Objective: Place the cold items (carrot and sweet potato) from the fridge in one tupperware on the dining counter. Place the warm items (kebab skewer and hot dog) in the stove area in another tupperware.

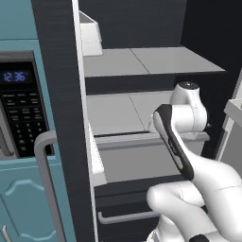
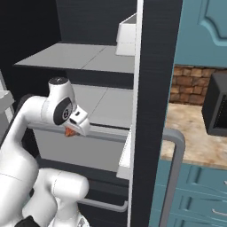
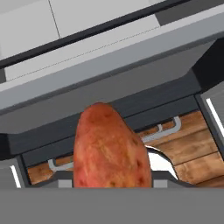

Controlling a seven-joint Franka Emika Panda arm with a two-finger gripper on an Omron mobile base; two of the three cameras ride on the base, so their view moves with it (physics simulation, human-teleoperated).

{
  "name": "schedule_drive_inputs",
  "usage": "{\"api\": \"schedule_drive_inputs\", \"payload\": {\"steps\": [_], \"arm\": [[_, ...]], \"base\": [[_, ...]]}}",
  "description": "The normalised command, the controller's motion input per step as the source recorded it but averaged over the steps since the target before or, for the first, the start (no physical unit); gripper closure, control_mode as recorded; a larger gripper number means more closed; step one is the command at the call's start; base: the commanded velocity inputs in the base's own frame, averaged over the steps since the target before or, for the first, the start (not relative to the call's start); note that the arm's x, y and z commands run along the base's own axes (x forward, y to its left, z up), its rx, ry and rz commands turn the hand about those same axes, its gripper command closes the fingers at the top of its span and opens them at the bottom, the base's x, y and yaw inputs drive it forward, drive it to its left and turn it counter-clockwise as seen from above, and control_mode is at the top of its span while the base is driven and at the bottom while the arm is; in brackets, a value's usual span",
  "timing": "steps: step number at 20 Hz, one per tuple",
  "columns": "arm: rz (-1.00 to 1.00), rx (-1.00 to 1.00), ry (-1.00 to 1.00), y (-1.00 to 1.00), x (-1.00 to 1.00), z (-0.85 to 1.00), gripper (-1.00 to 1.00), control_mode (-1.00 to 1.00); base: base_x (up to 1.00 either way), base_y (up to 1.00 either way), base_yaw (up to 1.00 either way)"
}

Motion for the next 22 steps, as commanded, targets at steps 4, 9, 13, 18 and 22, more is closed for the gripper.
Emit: {"api": "schedule_drive_inputs", "payload": {"steps": [4,9,13,18,22], "arm": [[0.08,-0.01,0.16,0.02,-0.93,0.58,1.00,-1.00],[0.09,-0.10,0.02,0.05,-0.96,0.43,1.00,-1.00],[0.04,-0.06,0.00,0.03,-0.75,0.04,1.00,-1.00],[0.00,0.00,0.00,-0.02,-0.09,-0.07,1.00,-1.00],[0.00,0.00,0.00,0.00,-0.06,0.00,1.00,-1.00]], "base": [[0.00,0.00,0.00],[0.00,0.00,0.00],[0.00,0.00,0.00],[0.00,0.00,0.00],[0.00,0.00,0.00]]}}
